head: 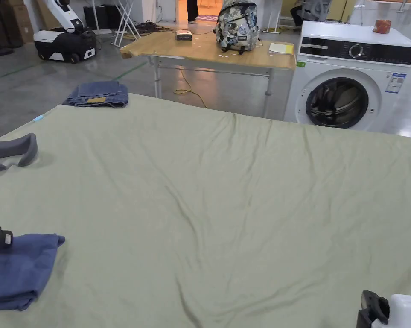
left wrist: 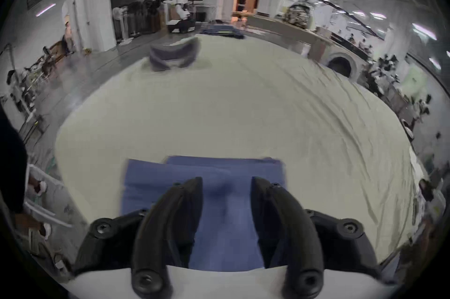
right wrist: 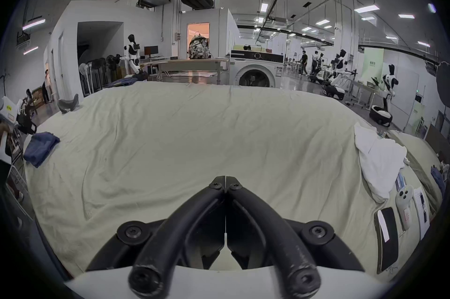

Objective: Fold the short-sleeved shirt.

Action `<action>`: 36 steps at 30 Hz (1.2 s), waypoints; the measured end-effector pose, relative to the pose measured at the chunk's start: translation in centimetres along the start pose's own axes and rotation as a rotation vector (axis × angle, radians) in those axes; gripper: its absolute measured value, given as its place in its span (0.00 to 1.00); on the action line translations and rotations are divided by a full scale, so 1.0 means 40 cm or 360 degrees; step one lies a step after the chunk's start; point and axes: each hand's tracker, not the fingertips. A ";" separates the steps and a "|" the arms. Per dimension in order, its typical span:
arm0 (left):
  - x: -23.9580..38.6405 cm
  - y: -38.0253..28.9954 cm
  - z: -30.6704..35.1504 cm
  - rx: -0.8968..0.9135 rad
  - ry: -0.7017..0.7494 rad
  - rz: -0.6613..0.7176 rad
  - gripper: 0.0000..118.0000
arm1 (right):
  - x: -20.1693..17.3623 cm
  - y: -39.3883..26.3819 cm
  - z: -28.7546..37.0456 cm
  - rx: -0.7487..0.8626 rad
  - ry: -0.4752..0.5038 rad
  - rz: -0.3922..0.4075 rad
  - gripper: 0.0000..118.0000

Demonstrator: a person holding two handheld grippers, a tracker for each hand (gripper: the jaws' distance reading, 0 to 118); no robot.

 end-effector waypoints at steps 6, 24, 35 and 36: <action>0.244 -0.085 0.000 0.0146 -0.0273 -0.0143 0.08 | 0.007 0.013 0.011 0.0041 -0.0017 -0.0020 0.00; 0.931 -0.297 0.090 0.0837 -0.0335 -0.0393 0.00 | -0.003 0.083 0.018 0.0301 -0.0091 -0.0070 0.00; 0.972 -0.349 0.129 0.1085 -0.0181 -0.0430 0.00 | -0.017 0.108 0.030 0.0502 -0.0145 -0.0086 0.00; 0.971 -0.352 0.133 0.1105 -0.0162 -0.0438 0.00 | -0.017 0.109 0.033 0.0528 -0.0148 -0.0090 0.00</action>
